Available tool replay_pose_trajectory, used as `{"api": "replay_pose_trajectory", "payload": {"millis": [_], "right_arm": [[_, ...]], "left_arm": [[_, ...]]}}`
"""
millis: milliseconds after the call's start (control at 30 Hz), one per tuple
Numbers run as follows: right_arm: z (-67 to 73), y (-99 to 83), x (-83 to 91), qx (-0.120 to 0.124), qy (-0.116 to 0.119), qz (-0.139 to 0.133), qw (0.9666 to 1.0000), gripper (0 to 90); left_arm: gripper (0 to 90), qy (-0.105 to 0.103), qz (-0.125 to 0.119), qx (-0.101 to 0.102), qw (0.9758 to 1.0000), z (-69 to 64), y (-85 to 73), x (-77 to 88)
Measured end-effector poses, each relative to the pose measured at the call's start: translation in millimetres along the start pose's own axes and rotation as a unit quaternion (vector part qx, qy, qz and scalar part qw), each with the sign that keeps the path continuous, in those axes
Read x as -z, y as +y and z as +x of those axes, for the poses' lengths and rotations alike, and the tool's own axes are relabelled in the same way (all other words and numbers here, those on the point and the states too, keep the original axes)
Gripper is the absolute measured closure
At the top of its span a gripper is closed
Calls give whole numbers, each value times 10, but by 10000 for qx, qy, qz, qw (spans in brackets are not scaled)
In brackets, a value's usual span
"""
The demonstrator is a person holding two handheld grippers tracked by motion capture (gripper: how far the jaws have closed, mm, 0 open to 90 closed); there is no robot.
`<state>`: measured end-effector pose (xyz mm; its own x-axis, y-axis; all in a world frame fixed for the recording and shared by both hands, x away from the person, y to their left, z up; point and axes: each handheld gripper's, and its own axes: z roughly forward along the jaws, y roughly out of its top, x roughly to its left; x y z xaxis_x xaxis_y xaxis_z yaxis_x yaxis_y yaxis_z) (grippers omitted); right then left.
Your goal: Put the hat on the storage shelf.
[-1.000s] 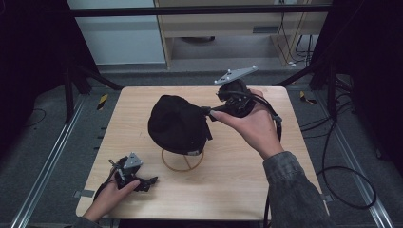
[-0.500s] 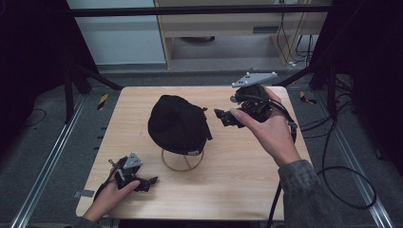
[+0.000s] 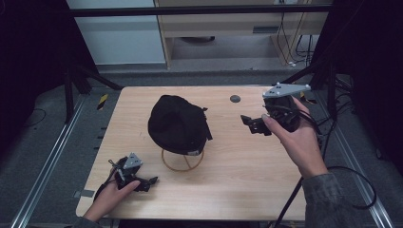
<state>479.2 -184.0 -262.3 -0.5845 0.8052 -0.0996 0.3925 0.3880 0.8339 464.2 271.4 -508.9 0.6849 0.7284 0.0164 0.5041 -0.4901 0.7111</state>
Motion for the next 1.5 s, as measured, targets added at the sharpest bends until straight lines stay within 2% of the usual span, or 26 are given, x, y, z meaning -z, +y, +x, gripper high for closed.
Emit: {"api": "replay_pose_trajectory", "payload": {"millis": [333, 467, 733, 1333, 1500], "right_arm": [[-114, -305, 25, -76, -40, 140, 9999, 116], [-149, -443, -72, -106, -106, 260, 9996, 122], [-227, -727, -282, -325, -174, 447, 9983, 130], [-200, -1152, -545, -560, -45, 694, 9960, 130], [-156, -1247, -628, -531, 48, 708, 9961, 130]], "left_arm": [[0, 6, 29, -15, 10000, 0, 0, 4], [0, 5, 27, -13, 10000, 0, 0, 4], [0, 4, 24, -10, 10000, 0, 0, 3], [0, 5, 28, -15, 10000, 1, 0, 4], [0, 3, 30, -16, 10000, 1, 0, 4]]}}
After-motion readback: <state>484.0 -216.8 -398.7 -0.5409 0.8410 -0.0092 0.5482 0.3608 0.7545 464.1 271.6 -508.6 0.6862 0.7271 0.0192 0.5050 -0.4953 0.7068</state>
